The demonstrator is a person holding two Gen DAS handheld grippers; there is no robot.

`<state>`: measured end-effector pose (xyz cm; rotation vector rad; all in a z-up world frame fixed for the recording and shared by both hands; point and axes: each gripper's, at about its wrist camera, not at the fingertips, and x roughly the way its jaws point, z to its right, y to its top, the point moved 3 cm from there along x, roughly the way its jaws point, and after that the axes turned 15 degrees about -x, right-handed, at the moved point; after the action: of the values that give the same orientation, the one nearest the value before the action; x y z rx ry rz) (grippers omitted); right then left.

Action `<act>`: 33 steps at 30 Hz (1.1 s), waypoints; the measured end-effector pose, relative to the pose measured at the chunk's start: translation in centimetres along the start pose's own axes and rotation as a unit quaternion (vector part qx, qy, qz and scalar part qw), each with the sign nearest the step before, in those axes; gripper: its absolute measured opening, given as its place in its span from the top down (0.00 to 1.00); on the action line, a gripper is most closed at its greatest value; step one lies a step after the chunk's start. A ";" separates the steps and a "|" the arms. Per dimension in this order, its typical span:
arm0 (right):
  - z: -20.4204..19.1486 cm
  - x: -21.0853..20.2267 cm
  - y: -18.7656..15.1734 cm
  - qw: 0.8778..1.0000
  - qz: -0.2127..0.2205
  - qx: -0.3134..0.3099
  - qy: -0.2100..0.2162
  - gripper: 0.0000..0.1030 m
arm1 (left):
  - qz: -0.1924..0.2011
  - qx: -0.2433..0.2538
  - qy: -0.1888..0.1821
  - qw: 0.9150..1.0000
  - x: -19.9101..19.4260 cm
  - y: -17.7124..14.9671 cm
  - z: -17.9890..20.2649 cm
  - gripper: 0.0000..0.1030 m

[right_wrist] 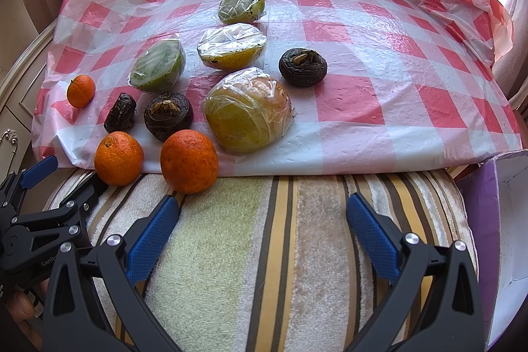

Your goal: Organize fruits

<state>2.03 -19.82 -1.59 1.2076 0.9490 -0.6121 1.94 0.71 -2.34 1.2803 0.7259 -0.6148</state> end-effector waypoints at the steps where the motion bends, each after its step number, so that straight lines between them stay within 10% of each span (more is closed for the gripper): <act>1: 0.0 0.0 0.0 1.000 0.000 0.000 0.000 0.01 | 0.000 0.000 0.000 1.000 0.0 0.0 0.0 0.04; 18: 0.0 -0.1 0.0 1.000 0.002 0.000 -0.001 0.01 | 0.038 0.002 -0.012 0.999 -1.0 -0.2 0.4 0.04; 33: 2.0 -1.9 0.2 0.996 0.034 0.019 0.085 0.01 | 0.039 -0.001 -0.050 0.998 -2.9 -0.1 0.3 0.05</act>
<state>1.79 -21.81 0.22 1.3360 1.0372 -0.4798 0.06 0.41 -0.14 1.2614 0.5905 -0.6095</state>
